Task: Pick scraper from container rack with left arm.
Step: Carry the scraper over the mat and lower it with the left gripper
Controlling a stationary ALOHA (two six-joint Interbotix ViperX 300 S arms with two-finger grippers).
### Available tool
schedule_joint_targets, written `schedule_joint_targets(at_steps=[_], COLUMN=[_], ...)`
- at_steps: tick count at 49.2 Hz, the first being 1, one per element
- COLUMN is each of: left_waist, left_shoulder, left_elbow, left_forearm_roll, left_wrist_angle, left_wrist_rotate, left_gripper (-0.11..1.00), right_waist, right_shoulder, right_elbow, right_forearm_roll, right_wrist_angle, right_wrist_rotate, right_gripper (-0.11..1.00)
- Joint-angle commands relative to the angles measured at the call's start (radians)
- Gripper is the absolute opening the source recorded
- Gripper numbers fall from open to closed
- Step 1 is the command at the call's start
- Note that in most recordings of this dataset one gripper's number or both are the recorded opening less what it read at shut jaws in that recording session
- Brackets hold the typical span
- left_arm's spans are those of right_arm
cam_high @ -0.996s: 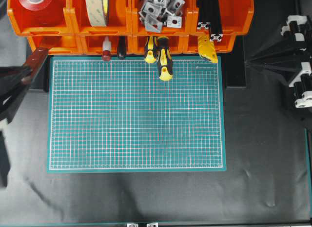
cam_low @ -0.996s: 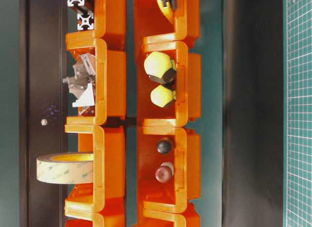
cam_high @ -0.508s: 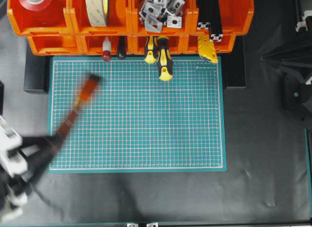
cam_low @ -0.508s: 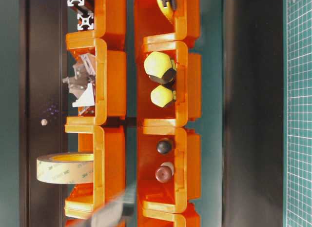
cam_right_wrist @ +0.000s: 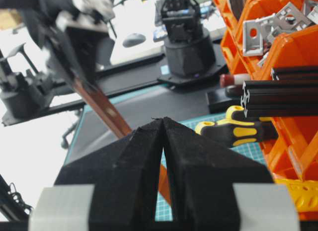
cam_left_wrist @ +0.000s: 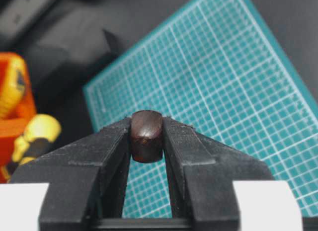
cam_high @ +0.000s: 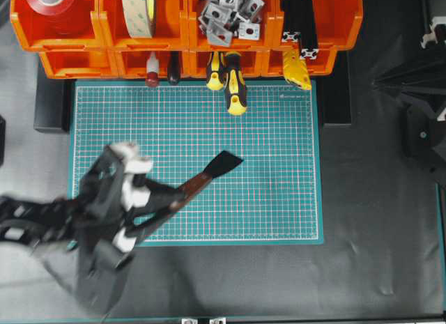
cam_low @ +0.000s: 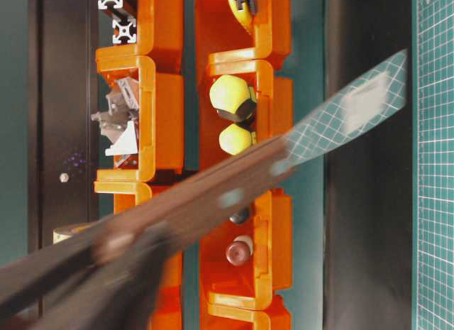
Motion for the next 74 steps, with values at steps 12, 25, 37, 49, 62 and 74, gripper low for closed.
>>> schedule_joint_targets(at_steps=[12, 25, 37, 49, 62, 74], left_waist=[0.127, 0.141, 0.130, 0.092, 0.061, 0.052], left_shoulder=[0.063, 0.123, 0.132, 0.129, 0.120, 0.087], left_elbow=[0.048, 0.011, -0.006, 0.008, 0.044, 0.103], left_forearm_roll=[0.005, 0.005, 0.005, 0.005, 0.005, 0.005], left_wrist_angle=[-0.126, -0.146, -0.132, -0.114, -0.107, -0.106], left_wrist_rotate=[0.018, 0.098, 0.158, 0.115, 0.000, -0.132], left_gripper=[0.20, 0.20, 0.20, 0.20, 0.20, 0.43], right_waist=[-0.003, -0.008, -0.008, -0.008, -0.008, -0.008], right_shoulder=[0.015, 0.018, 0.020, 0.020, 0.018, 0.020], right_elbow=[-0.025, -0.023, -0.023, -0.020, -0.020, -0.020], right_forearm_roll=[0.002, 0.002, 0.003, 0.002, 0.003, 0.003], right_wrist_angle=[0.005, 0.006, 0.006, 0.018, 0.018, 0.017], right_wrist_rotate=[0.008, 0.008, 0.008, 0.009, 0.009, 0.009], right_gripper=[-0.01, -0.01, -0.01, -0.01, -0.01, -0.01])
